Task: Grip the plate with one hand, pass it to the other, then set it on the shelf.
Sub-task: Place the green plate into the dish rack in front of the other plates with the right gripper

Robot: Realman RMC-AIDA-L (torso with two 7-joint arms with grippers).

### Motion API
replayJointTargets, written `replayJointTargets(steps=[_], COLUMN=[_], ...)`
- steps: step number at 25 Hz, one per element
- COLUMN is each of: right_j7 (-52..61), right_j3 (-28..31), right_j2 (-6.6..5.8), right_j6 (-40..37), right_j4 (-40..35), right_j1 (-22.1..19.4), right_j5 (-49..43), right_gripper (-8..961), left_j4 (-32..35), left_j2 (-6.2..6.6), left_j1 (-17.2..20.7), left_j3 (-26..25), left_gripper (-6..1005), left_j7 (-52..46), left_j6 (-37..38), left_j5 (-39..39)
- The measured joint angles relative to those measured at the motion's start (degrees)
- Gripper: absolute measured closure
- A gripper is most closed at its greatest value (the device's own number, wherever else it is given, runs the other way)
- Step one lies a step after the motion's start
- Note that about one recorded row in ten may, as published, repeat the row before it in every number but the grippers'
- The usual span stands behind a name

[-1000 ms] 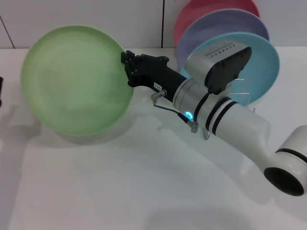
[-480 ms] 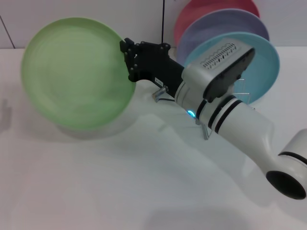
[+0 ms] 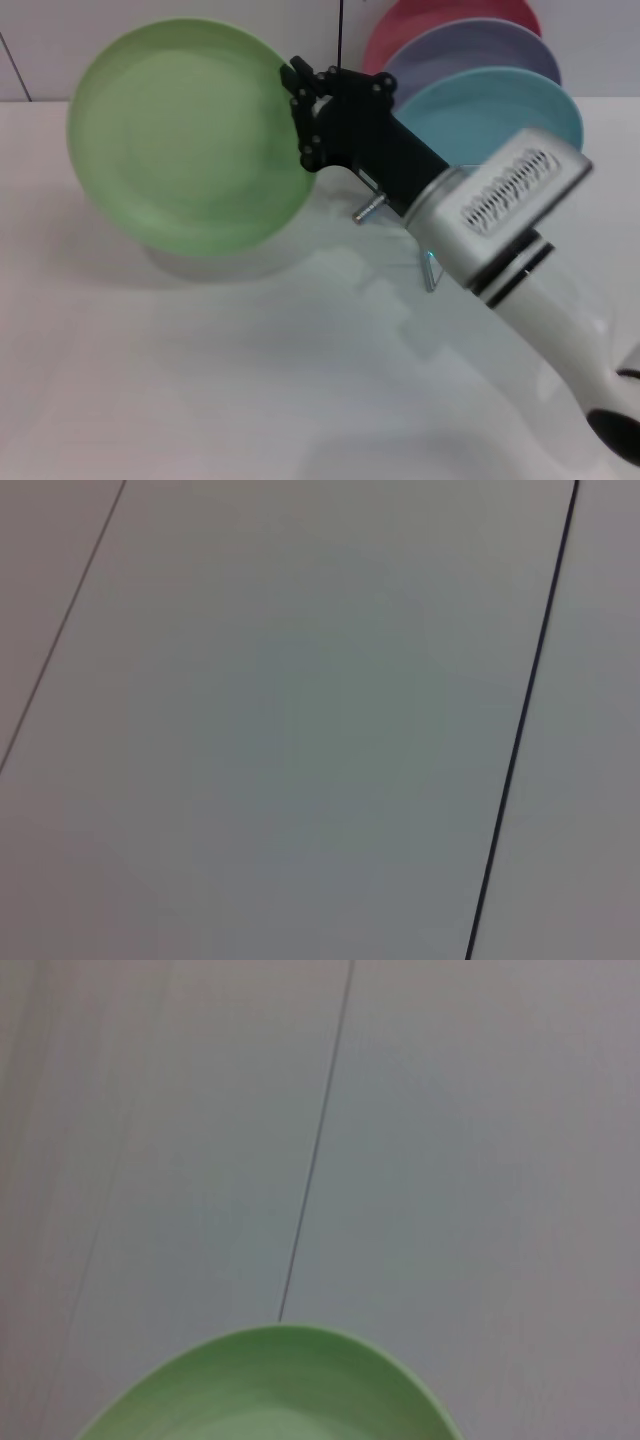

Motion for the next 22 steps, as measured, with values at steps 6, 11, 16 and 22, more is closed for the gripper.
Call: replayJointTargets(steps=[6, 11, 16, 22], right_j7=[-7.01, -8.05, -8.19, -8.26], right_j3=[-0.14, -0.65, -0.65, -0.2], right_j2=[0.04, -0.01, -0.13, -0.33], right_j6=[-10.91, -22.01, -28.63, -34.8], right_j4=[-1.18, -7.0, -14.19, -19.87], right_j1=[-4.62, -5.98, -5.38, -4.33], right_j5=[-1.7, -2.41, -2.43, -2.43], right_gripper=[922, 922, 923, 923], left_j4=[1.53, 2.06, 2.11, 1.96], left_j2=[0.01, 0.01, 0.01, -0.1], left_j1=[-0.64, -1.32, -2.03, -2.53], left_j3=[-0.01, 0.49, 0.75, 1.42], left_gripper=[402, 402, 402, 401], left_j7=[-2.87, -4.39, -7.46, -8.36], left_j6=[1.48, 2.51, 4.55, 5.17], left_j5=[0.0, 0.4, 0.49, 0.59])
